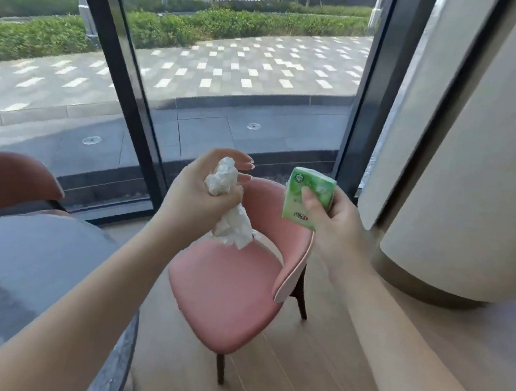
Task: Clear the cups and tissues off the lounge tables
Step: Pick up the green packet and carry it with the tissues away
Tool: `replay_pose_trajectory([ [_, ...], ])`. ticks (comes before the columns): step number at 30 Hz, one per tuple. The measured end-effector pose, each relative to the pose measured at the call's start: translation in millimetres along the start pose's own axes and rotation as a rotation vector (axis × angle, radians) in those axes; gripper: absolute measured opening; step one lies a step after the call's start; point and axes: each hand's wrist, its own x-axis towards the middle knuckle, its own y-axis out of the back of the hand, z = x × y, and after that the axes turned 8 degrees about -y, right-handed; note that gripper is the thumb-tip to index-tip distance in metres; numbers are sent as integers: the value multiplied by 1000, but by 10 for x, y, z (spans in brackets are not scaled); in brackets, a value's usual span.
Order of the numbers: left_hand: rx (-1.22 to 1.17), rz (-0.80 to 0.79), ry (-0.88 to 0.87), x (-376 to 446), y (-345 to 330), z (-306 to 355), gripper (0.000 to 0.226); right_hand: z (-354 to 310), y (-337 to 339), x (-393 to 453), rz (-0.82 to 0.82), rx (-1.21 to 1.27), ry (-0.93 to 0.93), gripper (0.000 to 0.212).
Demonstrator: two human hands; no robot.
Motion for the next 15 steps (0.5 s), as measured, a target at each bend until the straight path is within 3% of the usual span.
replay_pose_trajectory([
  [6, -71, -204, -38, 235, -866, 176, 54, 64, 866, -228, 238, 34, -30, 28],
  [15, -224, -573, -143, 296, -2098, 400, 52, 183, 1861, -768, 604, 0, -79, 14],
])
